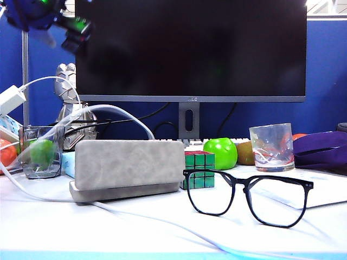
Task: Pick up the glasses, fold the temples of the glasses, place the glasses into the glasses case, and finally close the glasses case.
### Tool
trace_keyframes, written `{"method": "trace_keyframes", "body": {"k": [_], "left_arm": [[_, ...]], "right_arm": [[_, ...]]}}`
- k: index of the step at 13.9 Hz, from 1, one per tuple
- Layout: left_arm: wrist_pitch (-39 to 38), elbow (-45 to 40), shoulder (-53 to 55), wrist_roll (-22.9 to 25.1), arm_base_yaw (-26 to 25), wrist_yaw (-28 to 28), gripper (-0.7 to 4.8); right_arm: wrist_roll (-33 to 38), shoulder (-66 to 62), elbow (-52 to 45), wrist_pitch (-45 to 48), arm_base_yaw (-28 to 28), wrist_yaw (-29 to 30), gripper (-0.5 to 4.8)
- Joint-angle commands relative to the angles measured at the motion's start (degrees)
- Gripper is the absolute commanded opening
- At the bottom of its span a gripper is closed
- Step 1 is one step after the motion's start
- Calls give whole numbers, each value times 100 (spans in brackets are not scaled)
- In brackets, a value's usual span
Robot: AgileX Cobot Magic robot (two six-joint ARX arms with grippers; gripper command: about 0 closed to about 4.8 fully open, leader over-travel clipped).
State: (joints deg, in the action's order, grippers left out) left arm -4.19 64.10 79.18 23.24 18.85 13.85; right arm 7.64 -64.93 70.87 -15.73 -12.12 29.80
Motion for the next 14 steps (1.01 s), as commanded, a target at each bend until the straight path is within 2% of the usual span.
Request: {"method": "trace_keyframes", "body": {"k": [1,2,3,6,8,9,12,14], "left_arm": [[-267,15,-15,-144,2,-879,435],[-431,15,-15,-142,2,-1467,385],[-664,15,-15,-142,2,-2129,367],[-1700,13,-13,-140,2,-4872,367],[-2341,9,7,-140,4,-6236,367],[-2485,2,48,-140,9,-6365,367],[-2529,0,533,-120,660,-6376,367],[-2389,0,820,-118,1054,-5825,367]], "right_arm": [[-17,22,20,96,-13,39,-5],[-17,22,20,96,-13,90,-5],[-17,22,20,96,-13,103,-5],[-17,22,20,98,-13,101,-5],[-20,22,20,98,-13,98,-5],[-17,22,20,98,-13,101,-5],[-17,22,20,101,-13,101,-5],[-17,22,20,98,-13,105,-5]]}}
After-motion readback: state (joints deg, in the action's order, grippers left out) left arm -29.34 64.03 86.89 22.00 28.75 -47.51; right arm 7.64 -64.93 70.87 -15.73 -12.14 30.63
